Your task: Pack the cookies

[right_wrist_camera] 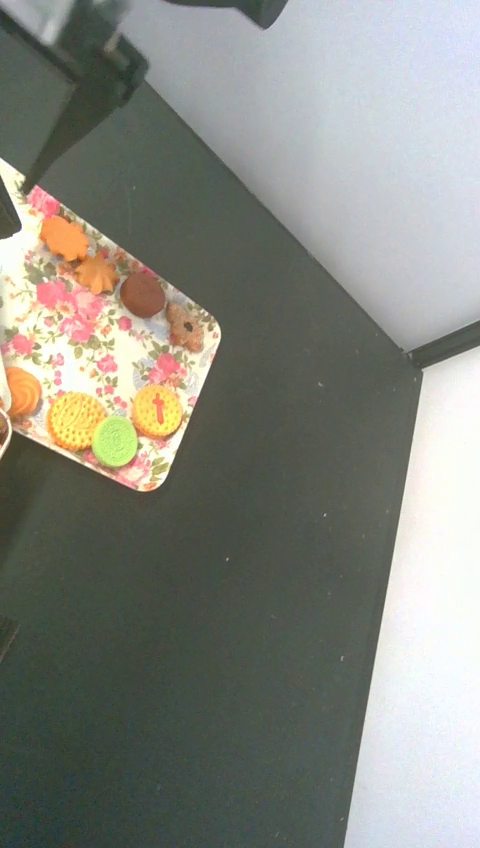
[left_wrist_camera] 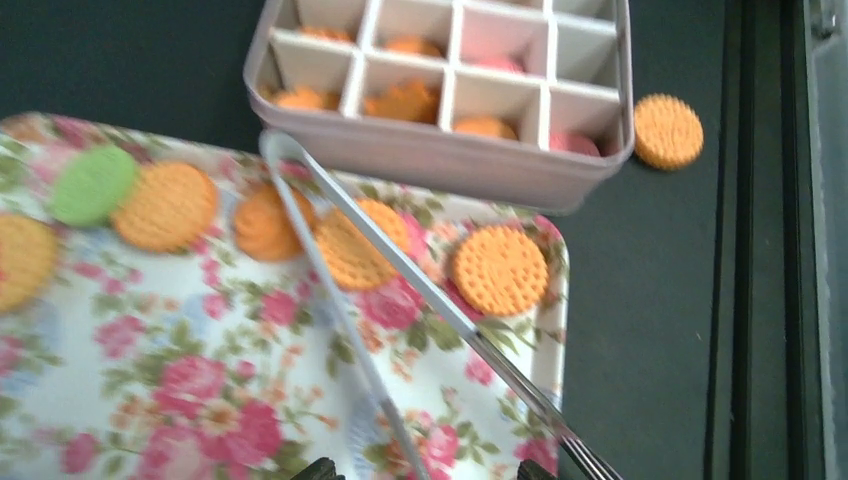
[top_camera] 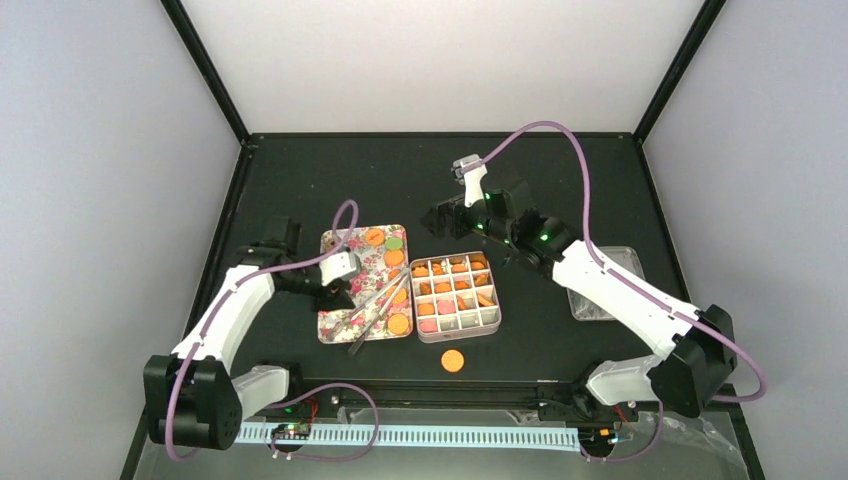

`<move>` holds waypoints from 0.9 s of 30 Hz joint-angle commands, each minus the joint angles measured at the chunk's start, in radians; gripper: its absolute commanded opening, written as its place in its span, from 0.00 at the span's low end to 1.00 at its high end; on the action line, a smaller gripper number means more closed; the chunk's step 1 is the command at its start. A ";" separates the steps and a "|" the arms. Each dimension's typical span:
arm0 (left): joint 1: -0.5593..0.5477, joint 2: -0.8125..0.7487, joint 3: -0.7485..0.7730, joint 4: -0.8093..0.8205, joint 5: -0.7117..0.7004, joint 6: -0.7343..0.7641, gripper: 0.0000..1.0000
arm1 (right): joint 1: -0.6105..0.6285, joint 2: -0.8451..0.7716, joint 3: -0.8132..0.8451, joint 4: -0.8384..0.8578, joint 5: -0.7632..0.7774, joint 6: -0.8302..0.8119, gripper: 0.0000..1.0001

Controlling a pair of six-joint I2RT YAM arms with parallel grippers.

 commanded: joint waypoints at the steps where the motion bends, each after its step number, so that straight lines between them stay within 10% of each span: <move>1: -0.077 0.003 -0.071 0.037 -0.154 -0.042 0.47 | -0.004 -0.038 -0.022 -0.002 0.042 -0.020 0.99; 27: -0.289 0.239 -0.129 0.185 -0.486 -0.288 0.10 | 0.021 -0.103 -0.106 0.007 0.127 0.034 0.94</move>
